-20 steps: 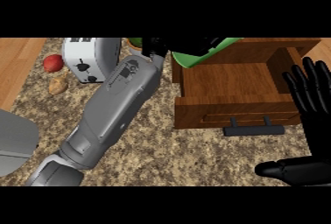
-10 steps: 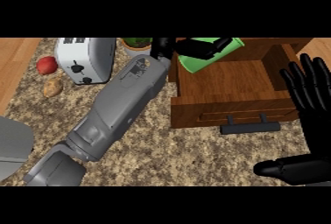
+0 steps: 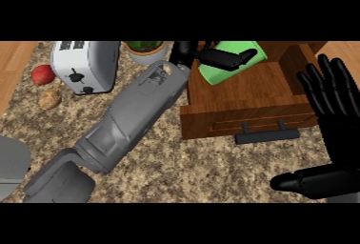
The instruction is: Pick up the cup, place it into the drawer and close the drawer
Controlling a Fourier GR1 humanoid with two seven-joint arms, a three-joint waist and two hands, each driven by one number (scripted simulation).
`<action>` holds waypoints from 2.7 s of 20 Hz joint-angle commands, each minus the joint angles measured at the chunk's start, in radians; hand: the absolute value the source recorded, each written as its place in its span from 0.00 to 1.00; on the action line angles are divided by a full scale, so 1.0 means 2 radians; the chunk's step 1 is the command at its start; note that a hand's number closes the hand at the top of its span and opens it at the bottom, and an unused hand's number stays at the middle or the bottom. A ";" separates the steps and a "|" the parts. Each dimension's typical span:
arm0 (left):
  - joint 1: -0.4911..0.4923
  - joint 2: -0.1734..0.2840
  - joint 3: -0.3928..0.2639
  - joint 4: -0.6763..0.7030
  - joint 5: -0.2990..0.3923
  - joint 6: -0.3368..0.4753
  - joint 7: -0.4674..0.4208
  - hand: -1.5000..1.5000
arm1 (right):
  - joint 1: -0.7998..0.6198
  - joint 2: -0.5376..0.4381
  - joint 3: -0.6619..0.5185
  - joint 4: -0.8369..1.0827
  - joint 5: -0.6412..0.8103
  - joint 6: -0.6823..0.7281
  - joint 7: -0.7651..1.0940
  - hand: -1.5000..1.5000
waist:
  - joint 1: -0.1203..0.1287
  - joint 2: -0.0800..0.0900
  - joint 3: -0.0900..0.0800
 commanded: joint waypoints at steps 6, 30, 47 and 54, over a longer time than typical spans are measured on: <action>0.011 0.000 -0.062 -0.015 0.029 0.039 0.010 0.00 | 0.005 0.009 0.011 0.003 -0.011 0.012 -0.016 0.00 | -0.013 0.002 0.000; 0.117 0.080 0.042 -0.212 0.122 -0.008 -0.026 0.00 | 0.049 -0.075 -0.005 -0.044 -0.002 0.092 0.011 1.00 | 0.064 -0.016 -0.001; 0.440 0.244 0.080 -0.523 0.140 -0.060 0.020 0.00 | 0.056 -0.100 0.066 0.020 0.208 0.100 -0.060 1.00 | 0.062 -0.012 -0.001; 0.522 0.272 0.112 -0.538 0.154 -0.119 -0.002 0.00 | 0.035 -0.136 0.124 0.112 0.364 0.063 -0.151 1.00 | 0.062 -0.010 -0.001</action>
